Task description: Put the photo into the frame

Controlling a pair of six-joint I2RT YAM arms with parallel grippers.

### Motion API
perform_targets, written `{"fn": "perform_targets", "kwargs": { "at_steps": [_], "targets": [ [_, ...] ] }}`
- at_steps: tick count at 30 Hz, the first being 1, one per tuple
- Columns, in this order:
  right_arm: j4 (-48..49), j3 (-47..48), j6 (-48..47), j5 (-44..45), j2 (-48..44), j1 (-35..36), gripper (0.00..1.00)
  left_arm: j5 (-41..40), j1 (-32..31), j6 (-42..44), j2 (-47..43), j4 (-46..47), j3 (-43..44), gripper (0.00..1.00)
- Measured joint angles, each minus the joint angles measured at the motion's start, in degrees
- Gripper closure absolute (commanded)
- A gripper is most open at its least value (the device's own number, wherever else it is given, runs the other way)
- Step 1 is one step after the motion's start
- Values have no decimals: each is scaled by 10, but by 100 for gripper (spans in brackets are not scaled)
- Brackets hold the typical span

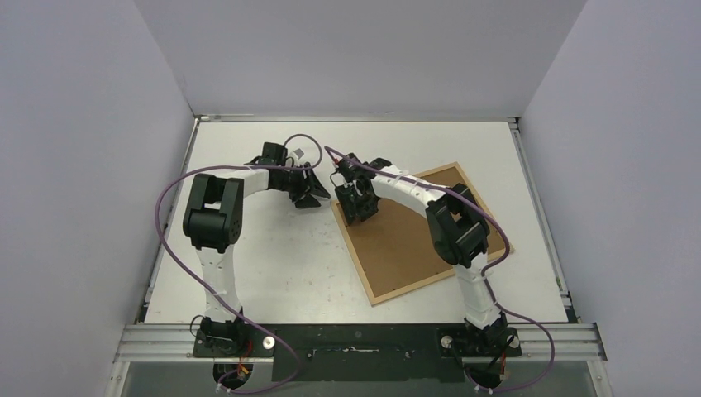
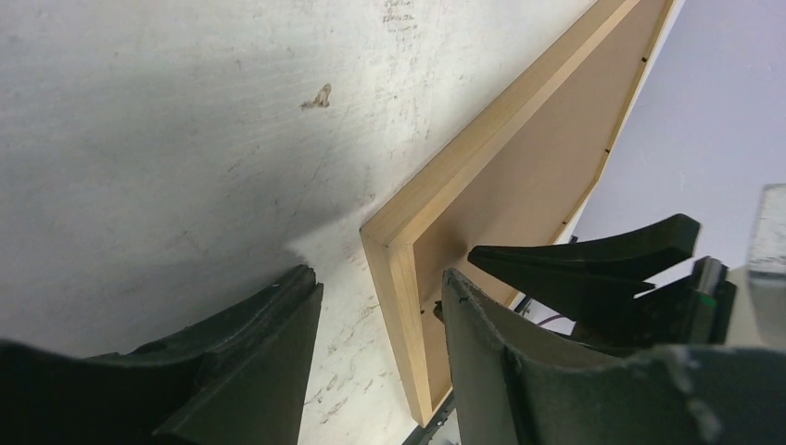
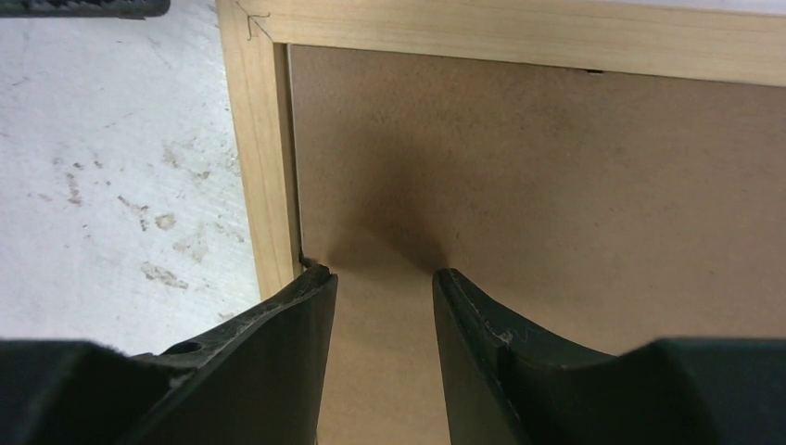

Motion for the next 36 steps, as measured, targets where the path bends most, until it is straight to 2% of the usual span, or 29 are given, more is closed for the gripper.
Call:
{"fn": "perform_targets", "kwargs": {
  "at_steps": [11,27,36],
  "targets": [
    [-7,9,0,5,19,12,54,-1,-4,22,10,-13,12,56],
    [10,-5,-2,8,16,11,54,1,-4,30,12,-23,16,57],
    [15,-10,-2,55,18,27,56,0,-1,30,11,-22,14,58]
  ]
}}
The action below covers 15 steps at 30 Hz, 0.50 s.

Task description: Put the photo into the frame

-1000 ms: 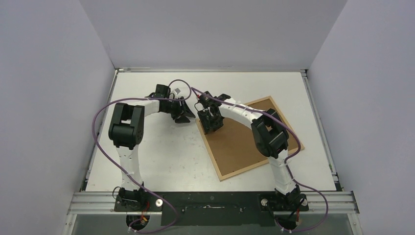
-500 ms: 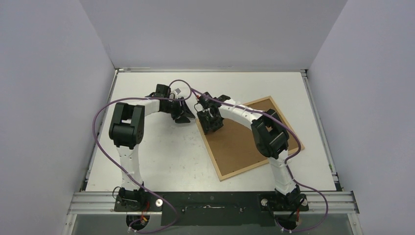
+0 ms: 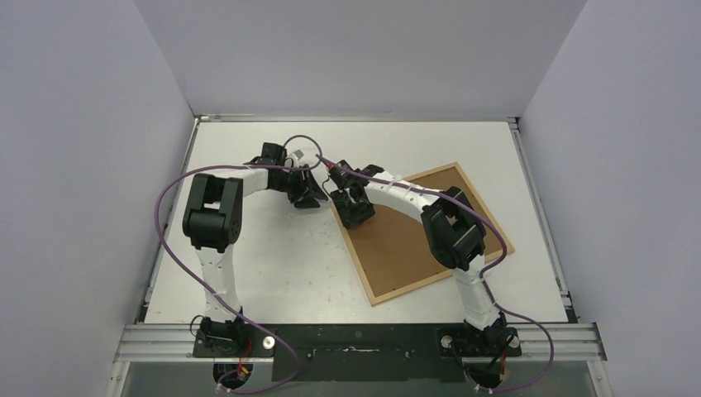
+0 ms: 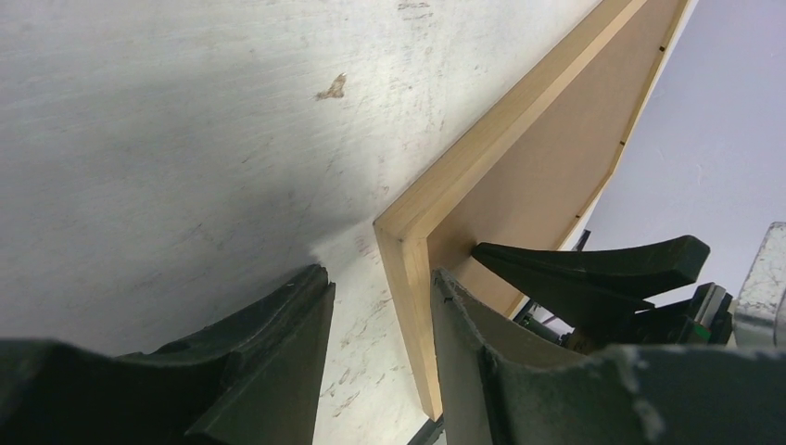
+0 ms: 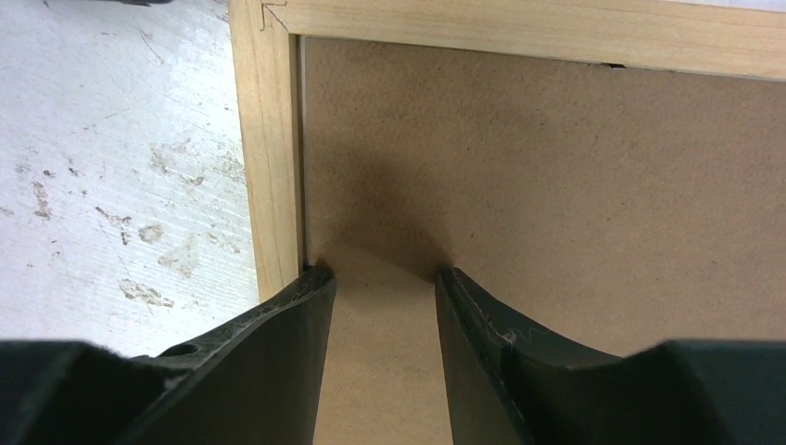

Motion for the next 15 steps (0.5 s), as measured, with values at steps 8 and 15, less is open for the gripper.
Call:
{"fn": "perform_targets", "kwargs": {
  "at_steps": [8,15],
  "targets": [
    [-32,31,17,37,18,14,56,-33,24,5,-31,-2,-31,58],
    [-50,45,32,53,18,17,53,-66,43,21,-51,-19,-35,58]
  ]
}}
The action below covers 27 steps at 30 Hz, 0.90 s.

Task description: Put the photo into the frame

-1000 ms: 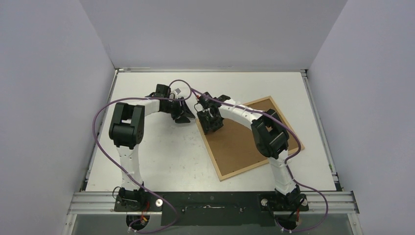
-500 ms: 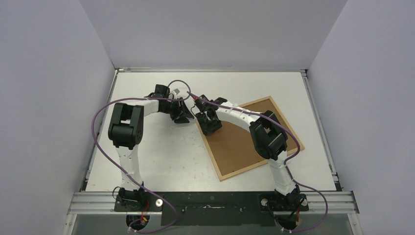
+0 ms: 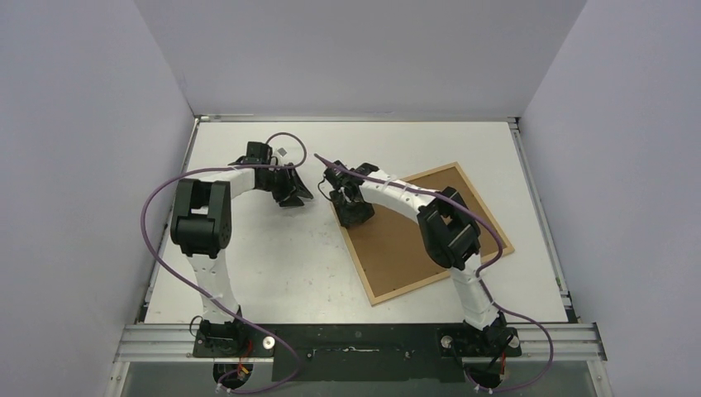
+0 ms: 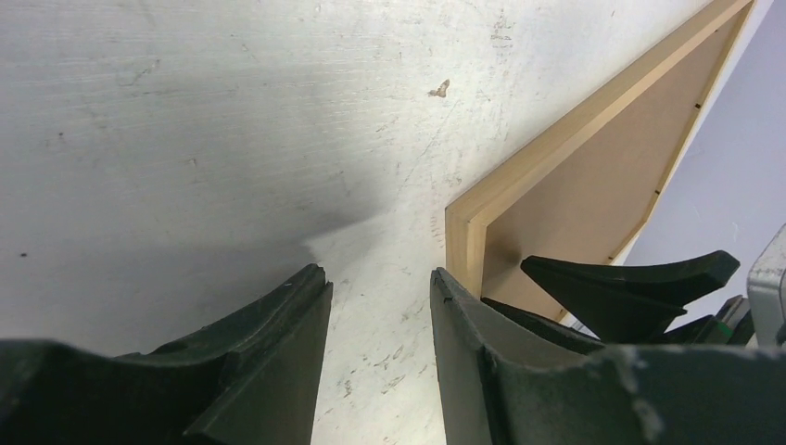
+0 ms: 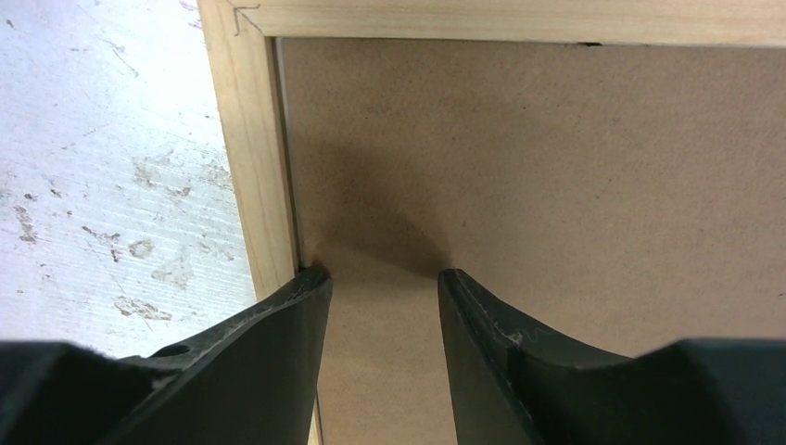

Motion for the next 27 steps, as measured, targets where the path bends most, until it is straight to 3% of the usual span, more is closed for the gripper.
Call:
{"fn": "perform_targets", "kwargs": {
  "at_steps": [4,14,19,27],
  "targets": [
    [0,-1,37,-10,-5,-17,52,-9,3,8,-7,-11,0,58],
    [14,28,159,8,-22,-136,53,-33,5,27,-30,-30,0,58],
    [-4,123,209,51,18,-134,48,-38,5,33,-46,-32,0,58],
    [-34,155,270,107,85,-132,43,-46,5,42,-51,-34,-6,58]
  ]
}}
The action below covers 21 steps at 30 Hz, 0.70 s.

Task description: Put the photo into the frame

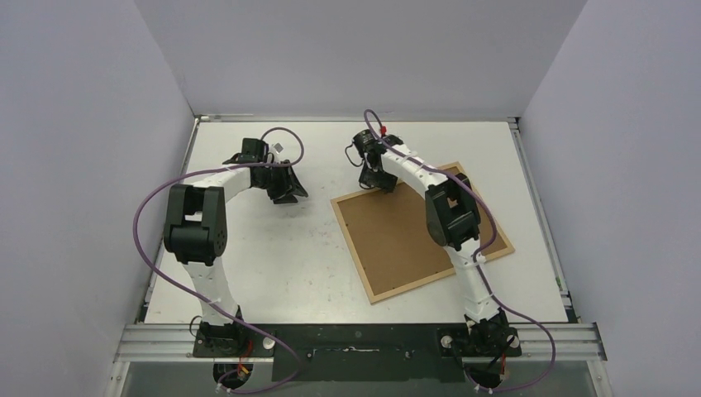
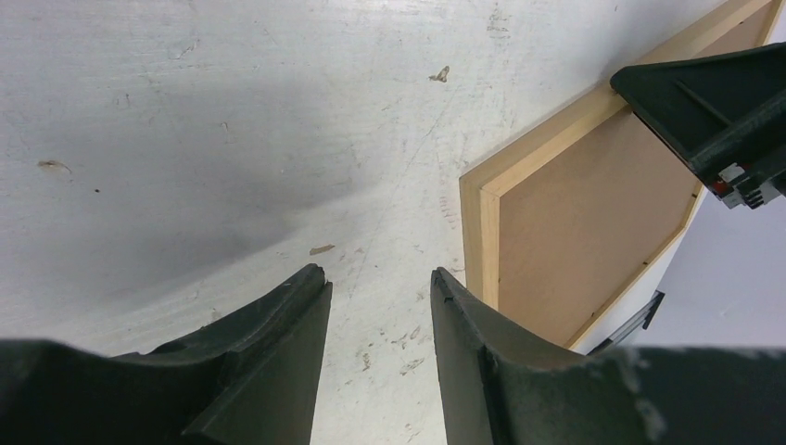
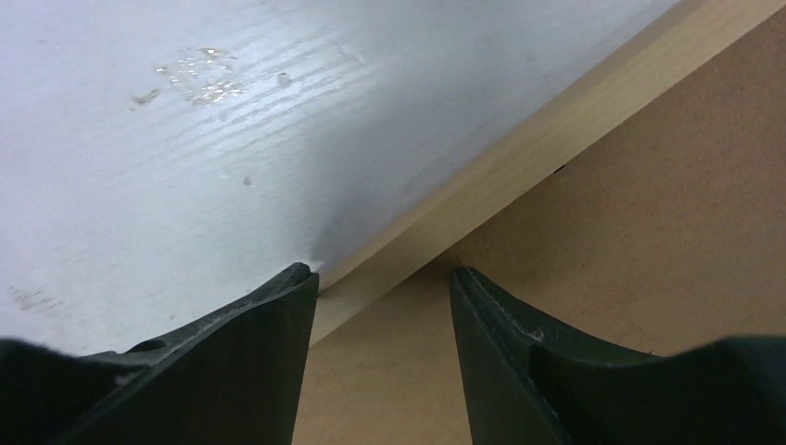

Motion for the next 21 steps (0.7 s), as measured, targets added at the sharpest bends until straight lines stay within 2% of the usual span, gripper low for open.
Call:
{"fn": "perform_targets", "kwargs": {
  "at_steps": [2,8,11,15,21],
  "targets": [
    [-7,0,11,9,8,0,37,0,0,2,0,-1,-2,58],
    [-19,-1,38,29,9,-2,38,0,0,3,0,-12,-2,58],
    [-21,1,46,33,12,-6,46,-1,0,4,-2,-26,-2,58],
    [-39,42,36,43,38,-10,63,-2,0,5,-8,-41,-2,58],
    [-49,68,14,50,52,-6,78,-2,0,6,-13,-47,-2,58]
  ]
}}
